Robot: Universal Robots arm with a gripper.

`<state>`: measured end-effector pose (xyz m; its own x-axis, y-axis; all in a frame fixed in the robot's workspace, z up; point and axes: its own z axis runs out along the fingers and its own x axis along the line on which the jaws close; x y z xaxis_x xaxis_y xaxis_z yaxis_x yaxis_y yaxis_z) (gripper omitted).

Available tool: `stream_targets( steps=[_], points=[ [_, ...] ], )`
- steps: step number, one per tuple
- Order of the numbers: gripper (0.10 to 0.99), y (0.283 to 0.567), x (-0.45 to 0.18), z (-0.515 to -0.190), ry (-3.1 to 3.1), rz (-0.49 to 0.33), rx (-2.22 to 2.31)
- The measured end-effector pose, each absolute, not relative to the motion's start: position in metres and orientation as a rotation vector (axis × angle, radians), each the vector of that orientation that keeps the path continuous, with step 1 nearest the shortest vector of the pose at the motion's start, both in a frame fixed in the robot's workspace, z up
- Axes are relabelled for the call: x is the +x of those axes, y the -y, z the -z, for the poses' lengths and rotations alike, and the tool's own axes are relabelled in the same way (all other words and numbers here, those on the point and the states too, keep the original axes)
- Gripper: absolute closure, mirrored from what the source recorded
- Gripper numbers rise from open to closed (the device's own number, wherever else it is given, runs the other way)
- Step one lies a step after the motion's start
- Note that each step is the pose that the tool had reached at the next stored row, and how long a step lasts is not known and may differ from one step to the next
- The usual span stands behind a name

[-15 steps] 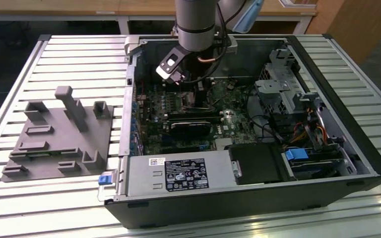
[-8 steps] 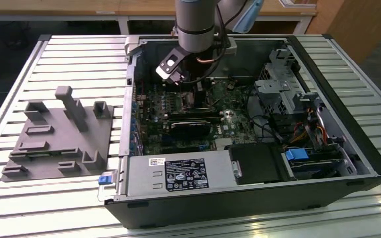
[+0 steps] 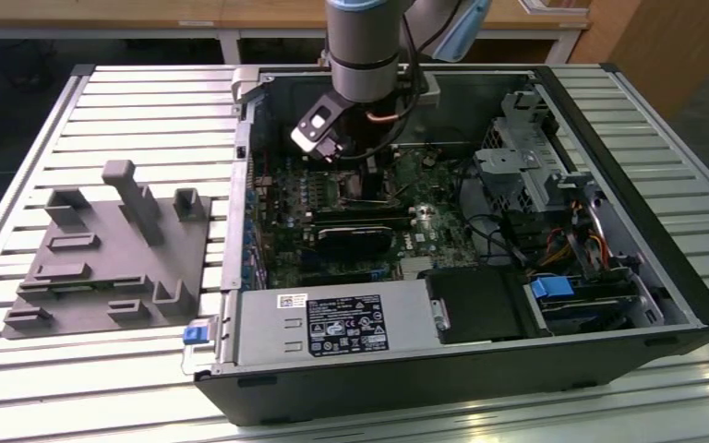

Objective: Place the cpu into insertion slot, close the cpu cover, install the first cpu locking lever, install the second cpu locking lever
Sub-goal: 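Place the cpu into insertion slot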

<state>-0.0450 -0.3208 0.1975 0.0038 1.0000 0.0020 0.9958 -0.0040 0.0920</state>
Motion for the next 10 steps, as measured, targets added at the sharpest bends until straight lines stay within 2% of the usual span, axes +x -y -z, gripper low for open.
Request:
stream_targets(
  steps=[10],
  points=[
    [0.545,0.3206,-0.0447,-0.1925,-2.171,-0.102,2.179]
  ],
)
